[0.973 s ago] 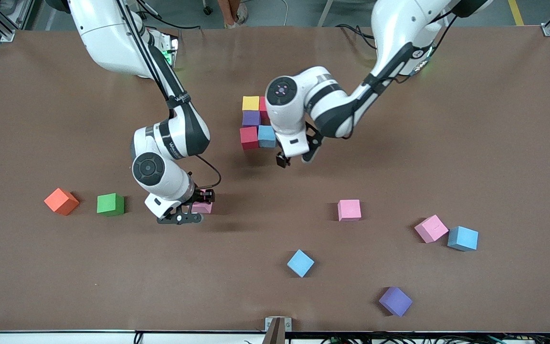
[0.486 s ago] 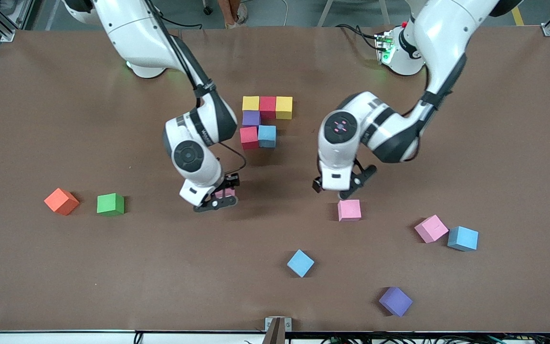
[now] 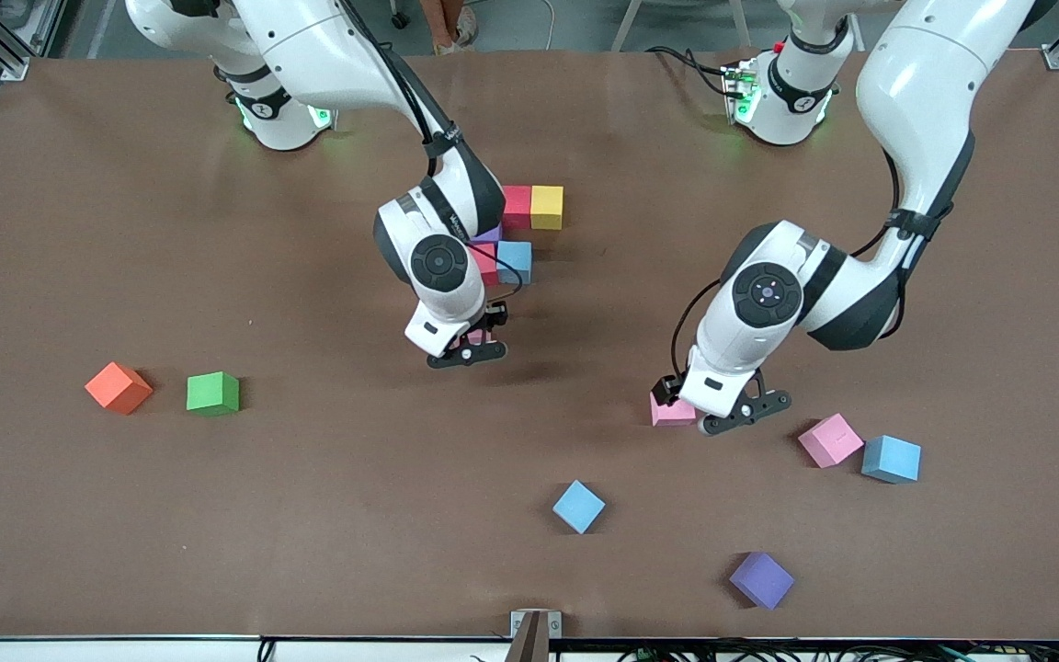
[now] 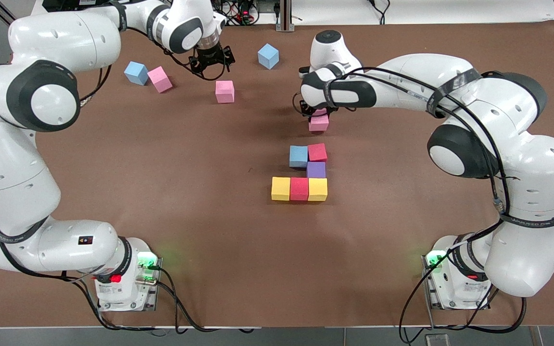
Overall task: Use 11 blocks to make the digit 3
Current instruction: 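Grasp the lilac cube with the left gripper while the right gripper places lilac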
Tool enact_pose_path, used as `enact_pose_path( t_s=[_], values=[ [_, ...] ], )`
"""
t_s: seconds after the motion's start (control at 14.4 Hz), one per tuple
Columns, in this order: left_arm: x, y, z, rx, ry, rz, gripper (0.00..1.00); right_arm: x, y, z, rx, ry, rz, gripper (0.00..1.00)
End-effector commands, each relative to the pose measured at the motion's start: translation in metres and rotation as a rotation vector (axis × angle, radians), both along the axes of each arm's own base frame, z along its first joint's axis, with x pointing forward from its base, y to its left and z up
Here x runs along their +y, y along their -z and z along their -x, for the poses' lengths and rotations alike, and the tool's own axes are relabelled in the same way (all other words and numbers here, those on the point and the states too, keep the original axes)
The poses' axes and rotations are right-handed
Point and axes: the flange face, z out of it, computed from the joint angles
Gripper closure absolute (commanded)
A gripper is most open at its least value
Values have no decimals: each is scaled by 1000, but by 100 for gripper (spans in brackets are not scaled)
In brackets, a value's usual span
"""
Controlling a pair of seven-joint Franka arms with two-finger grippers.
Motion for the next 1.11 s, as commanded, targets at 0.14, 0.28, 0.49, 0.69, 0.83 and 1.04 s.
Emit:
enact_pose_path(
  t_s=[0.14,0.28,0.49,0.69,0.83,1.04],
  values=[
    [-14,32,-7,-60,69,32,0,-8,-2,21,10,42,-28,57],
    [-11,46,-11,-85,96,17,0,-6,-7,29,14,59,-29,57],
    [-14,57,-7,-78,113,8,0,-3,-9,40,23,71,-22,57],
    [-18,60,-2,-72,122,-6,0,1,-5,46,28,69,-17,57],
    [-17,65,2,-62,126,-12,0,1,-1,47,32,69,-12,57],
    [-14,70,3,-54,133,-21,0,1,2,47,34,67,-9,56]
  ],
)
